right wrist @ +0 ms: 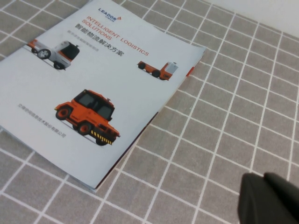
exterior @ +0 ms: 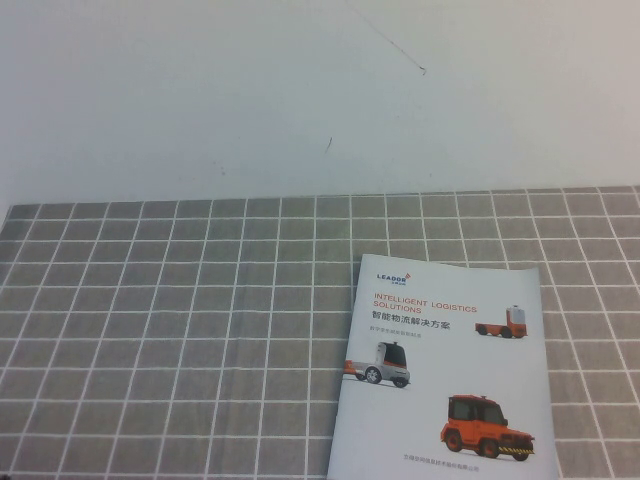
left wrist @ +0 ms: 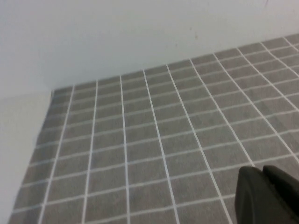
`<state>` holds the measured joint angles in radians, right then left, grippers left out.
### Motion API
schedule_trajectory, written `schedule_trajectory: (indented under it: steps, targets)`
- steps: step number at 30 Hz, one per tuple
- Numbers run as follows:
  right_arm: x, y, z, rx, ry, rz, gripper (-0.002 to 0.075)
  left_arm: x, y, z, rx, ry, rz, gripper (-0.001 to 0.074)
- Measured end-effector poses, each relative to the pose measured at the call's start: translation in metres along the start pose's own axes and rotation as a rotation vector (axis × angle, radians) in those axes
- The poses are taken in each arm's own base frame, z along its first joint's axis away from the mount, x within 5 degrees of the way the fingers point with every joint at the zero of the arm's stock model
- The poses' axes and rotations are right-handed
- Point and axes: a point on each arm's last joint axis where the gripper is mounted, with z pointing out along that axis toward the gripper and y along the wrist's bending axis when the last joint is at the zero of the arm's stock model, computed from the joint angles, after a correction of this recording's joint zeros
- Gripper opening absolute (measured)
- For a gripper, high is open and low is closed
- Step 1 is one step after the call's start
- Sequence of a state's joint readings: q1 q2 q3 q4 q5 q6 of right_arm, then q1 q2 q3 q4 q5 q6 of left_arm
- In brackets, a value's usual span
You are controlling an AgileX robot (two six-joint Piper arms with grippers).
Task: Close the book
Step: 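Close the open booklet and leave it lying on the table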
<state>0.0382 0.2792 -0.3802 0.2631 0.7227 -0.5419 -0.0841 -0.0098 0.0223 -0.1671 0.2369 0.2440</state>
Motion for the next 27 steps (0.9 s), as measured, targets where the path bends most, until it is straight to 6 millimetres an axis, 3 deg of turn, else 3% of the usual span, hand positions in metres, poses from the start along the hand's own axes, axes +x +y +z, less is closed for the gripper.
schedule_trajectory:
  steps: [7,27]
  targets:
    - [0.0,0.0,0.0,0.0,0.0,0.0,-0.0002,0.0061,0.0005,-0.0004,-0.01,0.072,-0.135,-0.0004]
    - [0.0,0.0,0.0,0.0,0.001,0.0,-0.0002,0.0065,-0.0001,-0.0008,0.002,0.079,-0.177,-0.0004]
